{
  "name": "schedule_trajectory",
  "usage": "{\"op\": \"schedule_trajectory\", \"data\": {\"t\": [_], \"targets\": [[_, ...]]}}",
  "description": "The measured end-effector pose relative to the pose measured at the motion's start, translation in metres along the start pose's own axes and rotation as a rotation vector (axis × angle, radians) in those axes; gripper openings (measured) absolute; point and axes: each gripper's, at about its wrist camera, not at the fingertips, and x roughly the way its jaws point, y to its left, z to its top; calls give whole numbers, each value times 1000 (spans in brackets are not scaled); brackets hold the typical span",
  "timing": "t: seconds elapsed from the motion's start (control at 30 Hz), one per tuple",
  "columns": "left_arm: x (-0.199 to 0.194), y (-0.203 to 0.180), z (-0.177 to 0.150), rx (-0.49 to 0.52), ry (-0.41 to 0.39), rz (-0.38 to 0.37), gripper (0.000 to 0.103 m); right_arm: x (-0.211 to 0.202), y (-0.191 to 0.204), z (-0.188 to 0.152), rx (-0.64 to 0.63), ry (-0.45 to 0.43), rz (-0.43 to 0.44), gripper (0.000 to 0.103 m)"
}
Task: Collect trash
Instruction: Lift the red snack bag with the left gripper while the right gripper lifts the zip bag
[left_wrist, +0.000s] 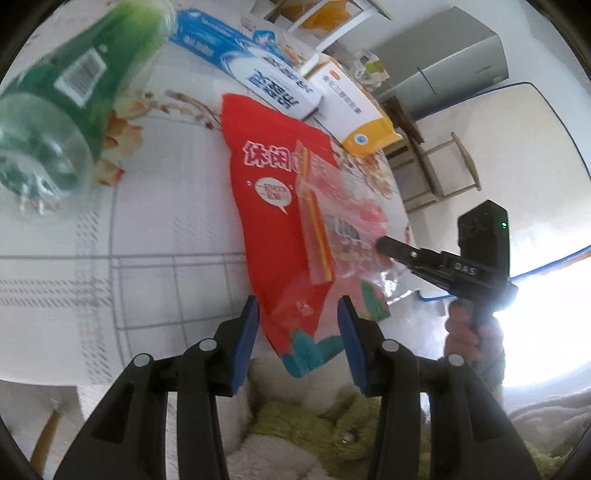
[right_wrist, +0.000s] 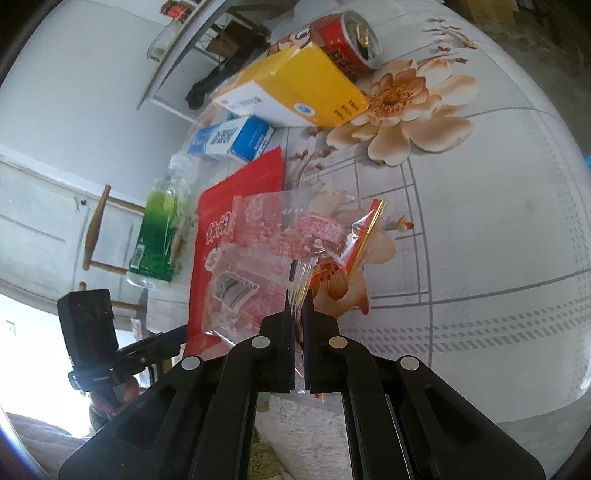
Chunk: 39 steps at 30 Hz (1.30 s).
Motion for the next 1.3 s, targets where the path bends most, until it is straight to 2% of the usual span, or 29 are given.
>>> {"op": "schedule_trajectory", "data": {"t": [0.2, 0.3, 0.43, 0.63, 0.73, 0.77, 0.8, 0.93, 1.1, 1.3], "targets": [[7, -2, -4, -16, 55, -74, 41, 2, 5, -2, -28, 27, -18, 2], [16, -8, -9, -4, 113, -112, 41, 5, 11, -7, -44, 46, -29, 2], [25, -19, -11, 32, 143, -66, 41, 6, 16, -15, -66, 63, -43, 2], [38, -11, 2, -41, 135, -47, 40, 7, 16, -17, -57, 68, -33, 2], [44, -11, 3, -64, 140, -59, 33, 5, 15, -18, -57, 71, -34, 2], [44, -12, 3, -66, 135, -68, 24, 5, 15, -20, -57, 73, -34, 2], [45, -15, 2, -61, 134, -83, 22, 3, 14, -20, -57, 75, -34, 2], [47, -20, 4, -66, 128, -128, 20, 2, 12, -23, -49, 78, -23, 2], [53, -13, 11, -137, 133, -155, 20, 0, 10, -23, -43, 75, -19, 2], [46, -17, 10, -109, 107, -160, 7, -5, 3, -25, -11, 60, 20, 2]]}}
